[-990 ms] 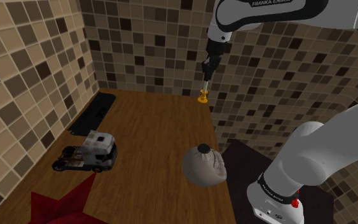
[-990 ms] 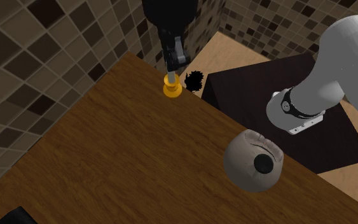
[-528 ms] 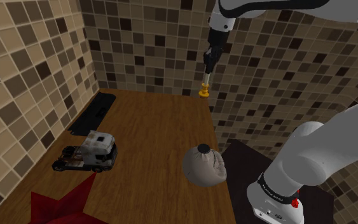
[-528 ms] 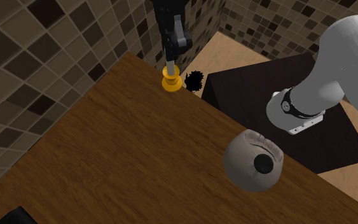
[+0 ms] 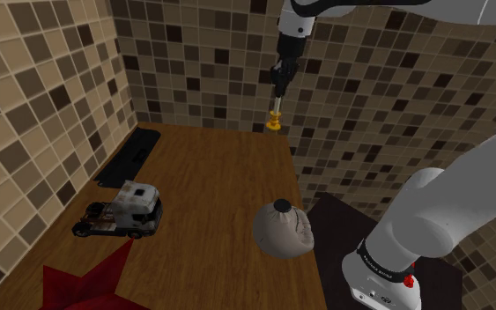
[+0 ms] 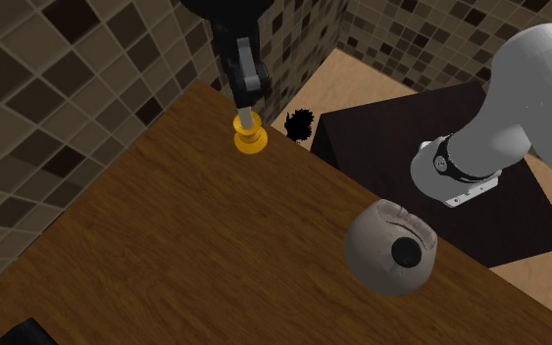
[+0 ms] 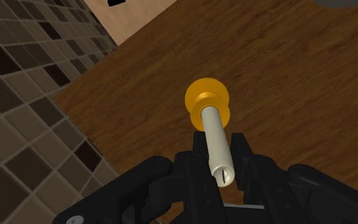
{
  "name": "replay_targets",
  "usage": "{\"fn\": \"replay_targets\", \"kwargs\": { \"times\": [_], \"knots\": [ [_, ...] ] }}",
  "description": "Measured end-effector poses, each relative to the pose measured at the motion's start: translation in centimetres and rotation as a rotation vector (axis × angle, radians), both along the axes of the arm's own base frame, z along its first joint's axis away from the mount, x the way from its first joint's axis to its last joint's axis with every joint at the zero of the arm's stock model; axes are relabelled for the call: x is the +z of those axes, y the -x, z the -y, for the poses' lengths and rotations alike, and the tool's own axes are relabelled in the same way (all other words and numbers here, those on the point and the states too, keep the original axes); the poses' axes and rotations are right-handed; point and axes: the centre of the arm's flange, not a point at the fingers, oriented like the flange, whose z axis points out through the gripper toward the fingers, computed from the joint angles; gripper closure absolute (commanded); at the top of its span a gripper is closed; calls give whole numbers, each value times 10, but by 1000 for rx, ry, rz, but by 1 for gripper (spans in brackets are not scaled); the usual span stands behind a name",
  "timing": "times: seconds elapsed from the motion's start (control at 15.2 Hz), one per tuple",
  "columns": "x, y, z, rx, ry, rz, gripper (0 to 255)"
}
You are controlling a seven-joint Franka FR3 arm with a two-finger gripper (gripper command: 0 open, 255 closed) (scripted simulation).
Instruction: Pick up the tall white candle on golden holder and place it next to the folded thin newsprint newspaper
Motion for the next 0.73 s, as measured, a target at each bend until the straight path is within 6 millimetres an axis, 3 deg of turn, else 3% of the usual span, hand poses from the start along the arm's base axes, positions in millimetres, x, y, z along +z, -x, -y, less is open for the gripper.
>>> {"fn": "replay_targets", "kwargs": {
  "times": [0.73],
  "knots": [
    [-47,-104,-88,0,0,0,255]
  ]
}}
